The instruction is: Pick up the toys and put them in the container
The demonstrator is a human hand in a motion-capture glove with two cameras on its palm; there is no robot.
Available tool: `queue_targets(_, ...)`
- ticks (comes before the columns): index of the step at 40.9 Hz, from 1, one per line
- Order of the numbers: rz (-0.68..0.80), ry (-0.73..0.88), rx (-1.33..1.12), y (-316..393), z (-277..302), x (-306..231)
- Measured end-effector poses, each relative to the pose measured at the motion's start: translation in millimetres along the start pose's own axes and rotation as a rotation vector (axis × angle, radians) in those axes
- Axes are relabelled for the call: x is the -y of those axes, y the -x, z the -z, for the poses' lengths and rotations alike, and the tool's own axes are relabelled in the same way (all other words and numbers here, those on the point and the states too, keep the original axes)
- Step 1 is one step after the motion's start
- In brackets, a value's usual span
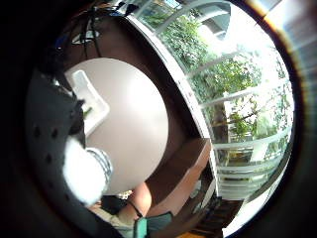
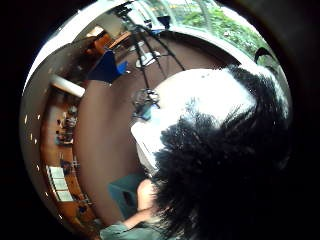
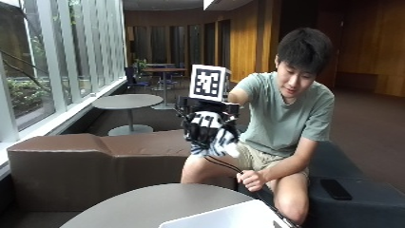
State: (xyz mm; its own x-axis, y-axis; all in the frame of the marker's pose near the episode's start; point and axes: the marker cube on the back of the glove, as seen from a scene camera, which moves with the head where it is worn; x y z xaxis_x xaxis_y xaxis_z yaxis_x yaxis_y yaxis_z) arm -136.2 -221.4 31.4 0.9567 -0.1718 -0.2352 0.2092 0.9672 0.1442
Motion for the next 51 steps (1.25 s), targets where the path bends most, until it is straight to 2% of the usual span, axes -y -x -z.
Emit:
queue_targets(6,0.029,0.037,0.058,79.8,-4.0,25.6)
queue_targets(11,0.181,-0.053,0.042,112.1,-23.9,42.7)
queue_targets(17,0.123,-0.038,0.027,128.2,-45.5,50.0)
queue_targets(20,0.109,0.087,0.006,125.5,-56.8,46.4)
queue_targets(25,0.038,0.426,-0.067,117.4,-78.3,35.7)
queue_targets(28,0.026,0.525,-0.099,112.9,-83.2,31.3)
queue_targets(36,0.065,0.397,-0.082,100.5,-72.5,6.8)
queue_targets(44,0.131,0.347,0.015,103.1,-63.2,-28.0)
queue_targets(51,0.151,0.335,0.074,108.9,-73.7,-37.3)
